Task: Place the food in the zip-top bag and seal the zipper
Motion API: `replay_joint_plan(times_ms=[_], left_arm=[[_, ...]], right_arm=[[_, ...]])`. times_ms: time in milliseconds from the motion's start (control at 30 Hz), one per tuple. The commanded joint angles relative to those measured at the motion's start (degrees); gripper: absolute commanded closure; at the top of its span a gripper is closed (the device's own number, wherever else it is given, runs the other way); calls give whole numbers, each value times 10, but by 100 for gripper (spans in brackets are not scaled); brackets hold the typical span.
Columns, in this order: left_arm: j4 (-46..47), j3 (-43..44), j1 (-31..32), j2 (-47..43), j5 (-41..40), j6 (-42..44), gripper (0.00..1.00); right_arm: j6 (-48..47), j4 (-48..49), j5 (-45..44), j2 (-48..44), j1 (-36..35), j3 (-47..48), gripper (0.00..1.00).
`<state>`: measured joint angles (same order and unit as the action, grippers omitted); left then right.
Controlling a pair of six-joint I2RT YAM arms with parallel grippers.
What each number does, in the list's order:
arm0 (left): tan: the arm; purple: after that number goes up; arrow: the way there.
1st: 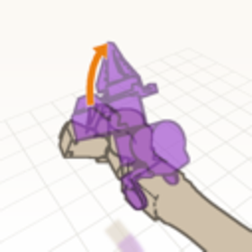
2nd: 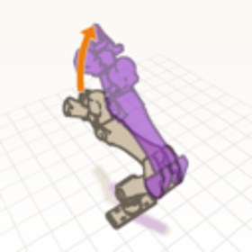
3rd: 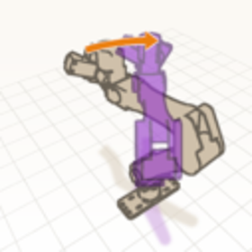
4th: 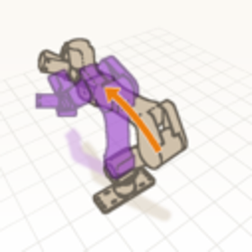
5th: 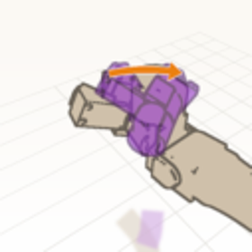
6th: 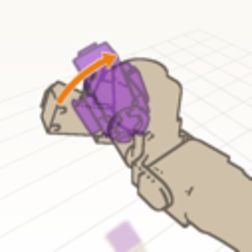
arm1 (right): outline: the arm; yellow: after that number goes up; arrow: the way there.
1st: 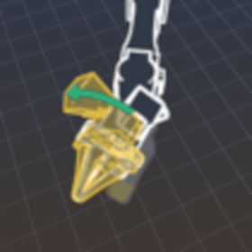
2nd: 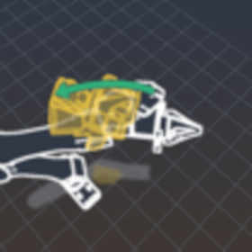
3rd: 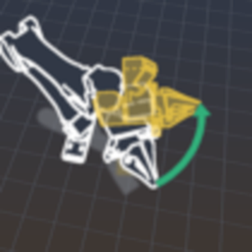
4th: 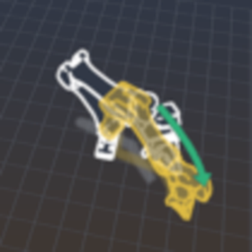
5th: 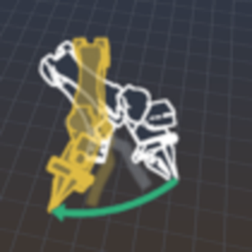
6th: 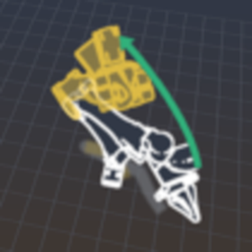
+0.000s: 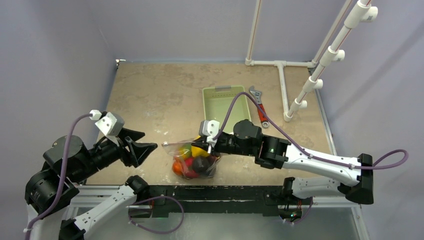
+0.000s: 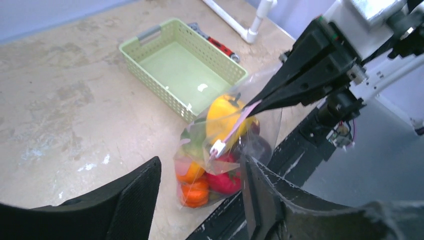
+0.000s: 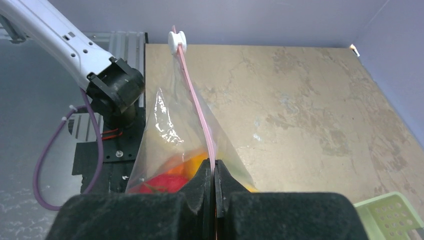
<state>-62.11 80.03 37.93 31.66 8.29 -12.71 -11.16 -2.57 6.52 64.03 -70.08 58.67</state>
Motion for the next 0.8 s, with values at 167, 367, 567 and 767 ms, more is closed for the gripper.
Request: replay_joint_plan(times_ms=[167,367,567,767], left_arm=[[62,15,0,10,-21,5,30],[84,-3,-1,14,-20,8,18],[80,-23,-1,10,-19,2,18],[81,-27,-1,-1,-26,-2,18]], right_arm=[[-20,60,-52,37,0,51,100],[-62,82,-100,99,22,104,100],[-108,126,-73,166,93,165,100],[-154,165,-69,260,129,260,100]])
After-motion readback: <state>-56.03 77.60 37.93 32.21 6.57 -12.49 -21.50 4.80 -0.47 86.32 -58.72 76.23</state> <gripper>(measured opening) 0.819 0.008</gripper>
